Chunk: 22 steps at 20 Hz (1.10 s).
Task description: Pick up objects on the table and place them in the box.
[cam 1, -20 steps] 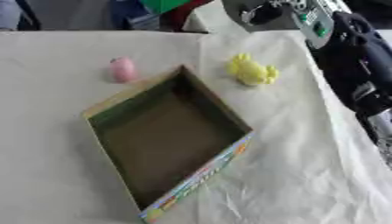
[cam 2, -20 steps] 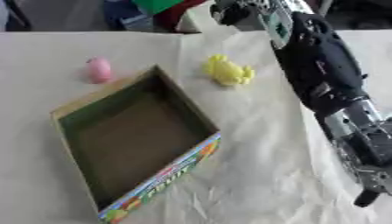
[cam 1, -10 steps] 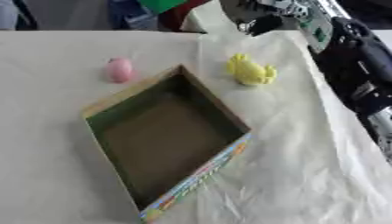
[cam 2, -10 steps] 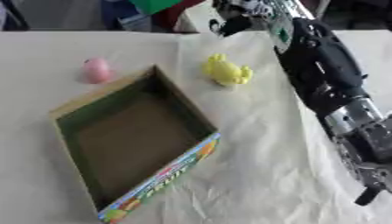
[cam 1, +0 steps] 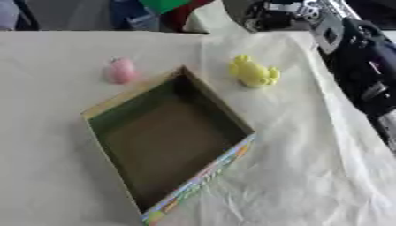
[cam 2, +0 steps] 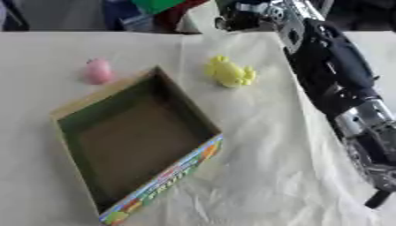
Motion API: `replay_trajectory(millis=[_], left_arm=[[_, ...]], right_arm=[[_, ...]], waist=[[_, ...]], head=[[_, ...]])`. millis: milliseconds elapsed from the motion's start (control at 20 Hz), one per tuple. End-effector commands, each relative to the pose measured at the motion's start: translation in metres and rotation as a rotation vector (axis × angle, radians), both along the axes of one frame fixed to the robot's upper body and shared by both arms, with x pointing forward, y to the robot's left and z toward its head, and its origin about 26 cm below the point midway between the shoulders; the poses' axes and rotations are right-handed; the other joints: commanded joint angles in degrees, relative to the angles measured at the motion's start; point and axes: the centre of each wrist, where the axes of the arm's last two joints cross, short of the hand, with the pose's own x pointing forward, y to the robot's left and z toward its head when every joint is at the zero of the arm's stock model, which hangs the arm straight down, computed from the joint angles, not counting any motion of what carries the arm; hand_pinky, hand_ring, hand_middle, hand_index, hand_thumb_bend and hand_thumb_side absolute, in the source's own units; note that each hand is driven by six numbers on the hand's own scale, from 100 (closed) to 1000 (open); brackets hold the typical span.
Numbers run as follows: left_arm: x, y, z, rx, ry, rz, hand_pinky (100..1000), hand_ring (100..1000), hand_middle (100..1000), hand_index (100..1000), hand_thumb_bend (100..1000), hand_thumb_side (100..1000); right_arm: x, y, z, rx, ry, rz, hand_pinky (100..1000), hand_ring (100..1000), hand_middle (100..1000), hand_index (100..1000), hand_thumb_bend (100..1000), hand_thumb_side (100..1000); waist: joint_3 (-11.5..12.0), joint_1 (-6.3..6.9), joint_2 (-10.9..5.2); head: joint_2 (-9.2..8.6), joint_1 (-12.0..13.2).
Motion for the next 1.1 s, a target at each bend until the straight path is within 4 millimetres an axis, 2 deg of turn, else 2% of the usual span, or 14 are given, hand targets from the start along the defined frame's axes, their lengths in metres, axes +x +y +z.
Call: replay_trajectory(millis=[50, 200, 300, 550, 750, 1100], left_arm=[[-0.001, 0.003, 0.009, 0.030, -0.024, 0.005, 496, 619, 641, 731, 100, 964], [-0.001, 0.003, 0.009, 0.030, -0.025, 0.006, 497, 619, 641, 732, 100, 963], [-0.001, 0.003, 0.009, 0.030, -0.025, 0.006, 497, 620, 641, 731, 100, 963], [-0.001, 0.003, 0.009, 0.030, -0.024, 0.005, 497, 620, 641, 731, 100, 963], [-0.001, 0.003, 0.009, 0.031, -0.024, 0.004, 497, 620, 642, 730, 100, 962], [-0.001, 0.002, 0.010, 0.031, -0.026, 0.000, 497, 620, 642, 729, 100, 963]], right_arm=[[-0.006, -0.016, 0.015, -0.021, -0.001, -0.018, 797, 876, 838, 971, 100, 1000], [-0.007, -0.020, 0.010, -0.040, 0.031, -0.006, 800, 883, 845, 994, 100, 1000], [-0.008, -0.023, 0.006, -0.053, 0.061, 0.009, 798, 884, 848, 1000, 100, 958], [-0.011, -0.024, 0.002, -0.079, 0.123, 0.043, 796, 885, 852, 1000, 100, 939], [-0.013, -0.023, -0.001, -0.087, 0.146, 0.055, 793, 881, 845, 1000, 100, 1000], [-0.018, -0.018, -0.003, -0.096, 0.137, 0.055, 788, 881, 845, 1000, 100, 1000]], waist=[[-0.07, 0.08, -0.83], [-0.03, 0.03, -0.84], [-0.02, 0.01, -0.87], [-0.06, -0.03, -0.92], [-0.07, -0.06, -0.88], [0.05, -0.19, -0.81]], head=[[-0.52, 0.19], [-0.64, 0.26], [-0.70, 0.29], [-0.67, 0.26], [-0.64, 0.24], [-0.70, 0.20]])
